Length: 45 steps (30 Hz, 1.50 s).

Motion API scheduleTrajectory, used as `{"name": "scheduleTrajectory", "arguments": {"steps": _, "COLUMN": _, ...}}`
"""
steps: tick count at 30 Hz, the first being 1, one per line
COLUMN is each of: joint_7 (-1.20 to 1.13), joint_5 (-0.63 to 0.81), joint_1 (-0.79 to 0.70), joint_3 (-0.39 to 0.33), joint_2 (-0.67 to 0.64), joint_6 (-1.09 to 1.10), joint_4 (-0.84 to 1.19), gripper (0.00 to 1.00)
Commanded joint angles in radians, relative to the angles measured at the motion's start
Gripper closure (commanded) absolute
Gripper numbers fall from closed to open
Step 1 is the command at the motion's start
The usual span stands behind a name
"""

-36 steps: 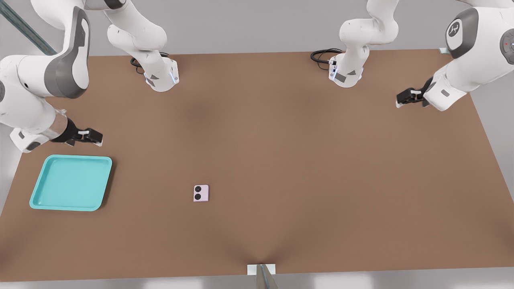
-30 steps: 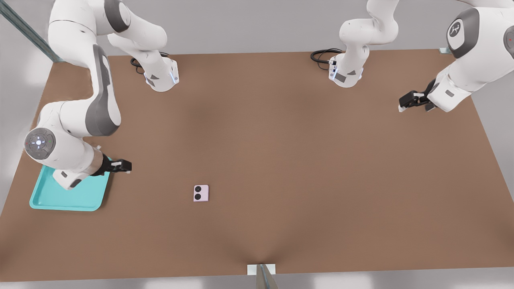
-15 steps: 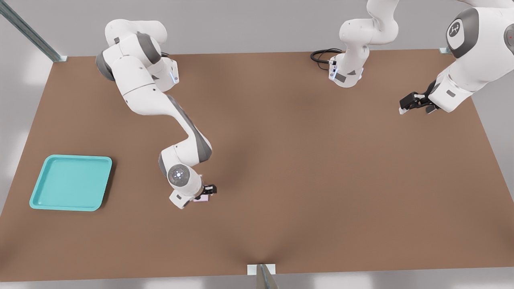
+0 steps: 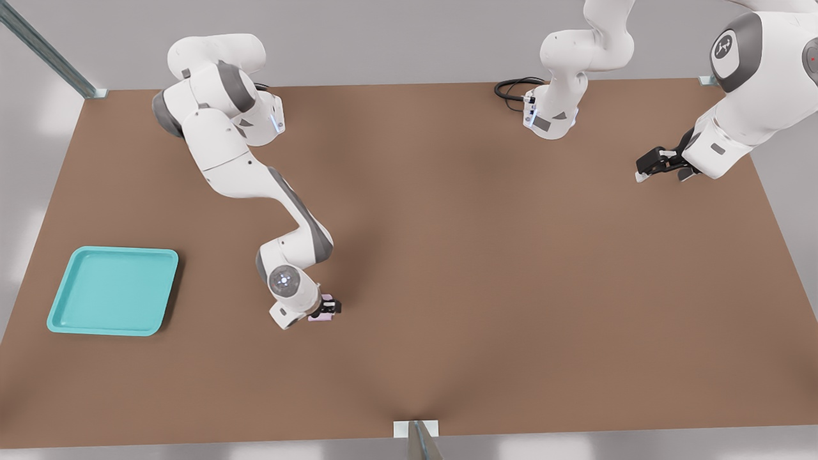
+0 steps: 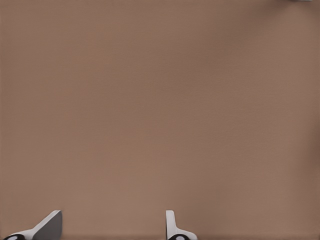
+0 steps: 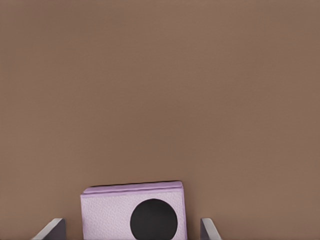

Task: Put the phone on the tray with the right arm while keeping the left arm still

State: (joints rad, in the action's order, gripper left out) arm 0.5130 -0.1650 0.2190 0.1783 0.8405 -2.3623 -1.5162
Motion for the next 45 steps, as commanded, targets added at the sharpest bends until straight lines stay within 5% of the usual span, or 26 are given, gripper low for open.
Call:
{"name": "scheduleTrajectory", "arguments": {"steps": 1, "joint_7": 0.084, "joint_5": -0.021, "joint_1": 0.0, "joint_3": 0.0, "joint_2": 0.002, "joint_6": -0.022, "joint_4": -0.001, "gripper": 0.0}}
{"name": "scheduleTrajectory", "arguments": {"steps": 8, "joint_7": 0.084, "joint_5": -0.059, "joint_1": 0.005, "joint_3": 0.003, "joint_2": 0.011, "joint_6": -0.02, "joint_4": -0.002, "gripper": 0.0}}
{"name": "scheduleTrajectory", "arguments": {"steps": 10, "joint_7": 0.084, "joint_5": -0.057, "joint_1": 0.005, "joint_3": 0.003, "joint_2": 0.012, "joint_6": -0.026, "joint_4": -0.004, "gripper": 0.07}}
{"name": "scheduleTrajectory", "arguments": {"steps": 16, "joint_7": 0.087, "joint_5": -0.054, "joint_1": 0.005, "joint_3": 0.003, "joint_2": 0.017, "joint_6": -0.04, "joint_4": -0.006, "gripper": 0.07}}
{"name": "scheduleTrajectory", "arguments": {"steps": 19, "joint_7": 0.085, "joint_5": -0.056, "joint_1": 0.005, "joint_3": 0.003, "joint_2": 0.017, "joint_6": -0.038, "joint_4": -0.006, "gripper": 0.18}}
{"name": "scheduleTrajectory", "arguments": {"steps": 25, "joint_7": 0.055, "joint_5": -0.057, "joint_1": -0.013, "joint_3": 0.006, "joint_2": -0.064, "joint_6": -0.011, "joint_4": -0.041, "gripper": 0.19}}
{"name": "scheduleTrajectory", "arguments": {"steps": 30, "joint_7": -0.148, "joint_5": -0.057, "joint_1": -0.243, "joint_3": 0.076, "joint_2": -0.23, "joint_6": 0.044, "joint_4": -0.166, "gripper": 0.19}}
{"name": "scheduleTrajectory", "arguments": {"steps": 37, "joint_7": -0.781, "joint_5": -0.053, "joint_1": -0.681, "joint_3": 0.09, "joint_2": -0.376, "joint_6": 0.074, "joint_4": -0.318, "gripper": 0.19}}
{"name": "scheduleTrajectory", "arguments": {"steps": 45, "joint_7": -1.068, "joint_5": -0.056, "joint_1": -0.902, "joint_3": 0.073, "joint_2": -0.189, "joint_6": 0.058, "joint_4": -0.173, "gripper": 0.19}}
